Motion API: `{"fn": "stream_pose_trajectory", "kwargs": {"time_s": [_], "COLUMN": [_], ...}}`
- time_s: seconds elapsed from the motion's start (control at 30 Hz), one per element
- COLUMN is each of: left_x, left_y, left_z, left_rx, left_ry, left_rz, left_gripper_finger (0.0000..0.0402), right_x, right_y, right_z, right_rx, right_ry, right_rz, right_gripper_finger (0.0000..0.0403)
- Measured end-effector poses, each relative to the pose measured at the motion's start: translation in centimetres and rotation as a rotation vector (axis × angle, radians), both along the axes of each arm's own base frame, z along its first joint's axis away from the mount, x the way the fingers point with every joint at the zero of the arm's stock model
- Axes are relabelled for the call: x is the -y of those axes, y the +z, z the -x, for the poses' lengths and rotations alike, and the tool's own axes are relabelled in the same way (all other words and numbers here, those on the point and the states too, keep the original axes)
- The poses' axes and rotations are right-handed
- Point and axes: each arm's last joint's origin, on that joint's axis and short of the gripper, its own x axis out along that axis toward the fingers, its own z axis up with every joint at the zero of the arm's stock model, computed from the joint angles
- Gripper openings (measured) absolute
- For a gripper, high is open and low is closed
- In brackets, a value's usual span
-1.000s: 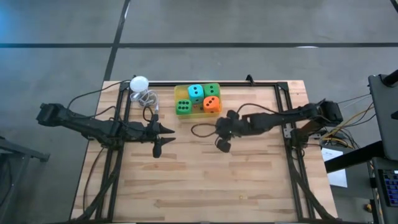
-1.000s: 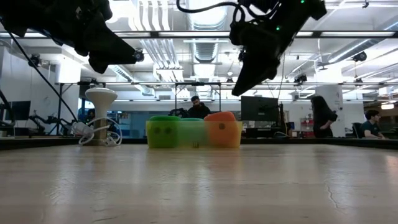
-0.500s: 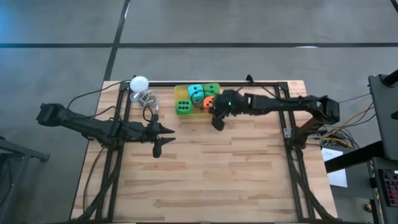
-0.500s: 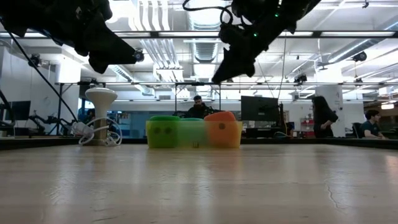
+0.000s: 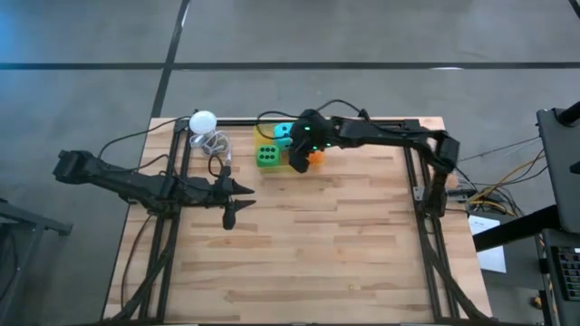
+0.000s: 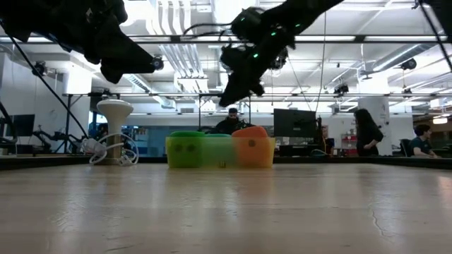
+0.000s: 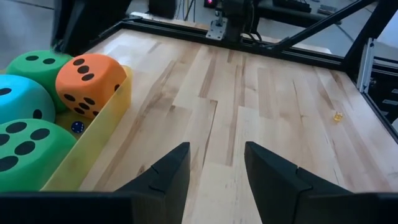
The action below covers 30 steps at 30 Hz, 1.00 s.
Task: Pick & Place Dice
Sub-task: Put the black small die into the yellow bin
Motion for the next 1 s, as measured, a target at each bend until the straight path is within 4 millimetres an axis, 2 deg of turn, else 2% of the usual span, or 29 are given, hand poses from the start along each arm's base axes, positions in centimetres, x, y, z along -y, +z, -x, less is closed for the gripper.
{"fn": "stream_pose_trajectory", "kwargs": {"time_s": [0.2,0.43,1.0], "left_x": [0.0,0.0,0.0], "left_y": [0.0,0.0,-0.1], "left_z": [0.0,0.0,0.0], "left_rx": [-0.005,-0.005,-0.009], "left_ry": [-0.002,-0.002,-0.002], "left_rz": [-0.004,-0.006,-0.009], "left_gripper_finger": [0.0159,0.0159,0.0159], "right_x": [1.8,3.0,3.2], "right_y": [-2.0,-4.2,-4.1], "right_z": [-2.9,-4.4,-4.3], "right_rx": [-0.143,-0.294,-0.308], "right_ry": [-0.018,-0.034,-0.024], "right_rz": [-0.029,-0.033,-0.030], "right_gripper_finger": [0.0044,0.0044,0.0044]}}
